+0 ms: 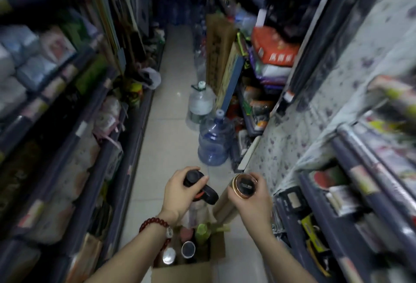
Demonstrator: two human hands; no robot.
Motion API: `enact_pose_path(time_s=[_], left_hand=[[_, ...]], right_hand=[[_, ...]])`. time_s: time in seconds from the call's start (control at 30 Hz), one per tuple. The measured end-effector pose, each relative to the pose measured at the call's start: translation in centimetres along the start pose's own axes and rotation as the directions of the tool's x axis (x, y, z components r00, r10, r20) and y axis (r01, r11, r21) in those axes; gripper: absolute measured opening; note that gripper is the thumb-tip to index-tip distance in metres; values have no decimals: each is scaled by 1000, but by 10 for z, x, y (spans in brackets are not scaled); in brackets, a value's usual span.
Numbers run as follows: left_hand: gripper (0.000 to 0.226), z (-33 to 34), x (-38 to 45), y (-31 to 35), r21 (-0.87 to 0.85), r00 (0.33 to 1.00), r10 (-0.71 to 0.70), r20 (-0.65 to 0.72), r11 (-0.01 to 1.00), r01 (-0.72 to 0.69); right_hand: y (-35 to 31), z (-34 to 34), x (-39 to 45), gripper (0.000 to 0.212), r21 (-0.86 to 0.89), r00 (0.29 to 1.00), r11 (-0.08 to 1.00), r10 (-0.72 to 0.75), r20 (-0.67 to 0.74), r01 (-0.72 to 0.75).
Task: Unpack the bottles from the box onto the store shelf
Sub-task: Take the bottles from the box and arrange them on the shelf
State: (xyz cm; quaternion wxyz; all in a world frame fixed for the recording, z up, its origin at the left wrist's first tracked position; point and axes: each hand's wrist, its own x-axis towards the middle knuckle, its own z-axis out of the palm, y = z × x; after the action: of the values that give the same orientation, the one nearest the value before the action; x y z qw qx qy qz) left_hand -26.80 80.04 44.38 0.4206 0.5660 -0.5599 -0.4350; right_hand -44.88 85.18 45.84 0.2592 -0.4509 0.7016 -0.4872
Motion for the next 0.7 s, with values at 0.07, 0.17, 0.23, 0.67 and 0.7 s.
enact_pose_path(time_s=[0.07, 0.17, 0.23, 0.67, 0.7], left_hand=[[37, 2, 3, 44, -20, 999, 41, 28, 999, -40], [29, 9, 9, 109, -38, 990, 129, 50, 991, -127], [30, 11, 17, 150, -65, 982, 178, 60, 982, -175], [18, 59, 34, 353, -273, 825, 452, 338, 886, -374], [18, 65, 31, 367, -291, 804, 474, 359, 876, -386]], right_hand=[[-38, -24, 13, 59, 13, 1000, 1000, -22, -14, 22], [-90, -60, 31, 55, 19, 993, 996, -90, -74, 91], [-122, -83, 42, 51, 33, 983, 991, -123, -136, 128], [-262, -212, 59, 43, -7, 833, 971, -207, -513, 238], [-270, -221, 56, 44, -9, 818, 971, -207, -537, 240]])
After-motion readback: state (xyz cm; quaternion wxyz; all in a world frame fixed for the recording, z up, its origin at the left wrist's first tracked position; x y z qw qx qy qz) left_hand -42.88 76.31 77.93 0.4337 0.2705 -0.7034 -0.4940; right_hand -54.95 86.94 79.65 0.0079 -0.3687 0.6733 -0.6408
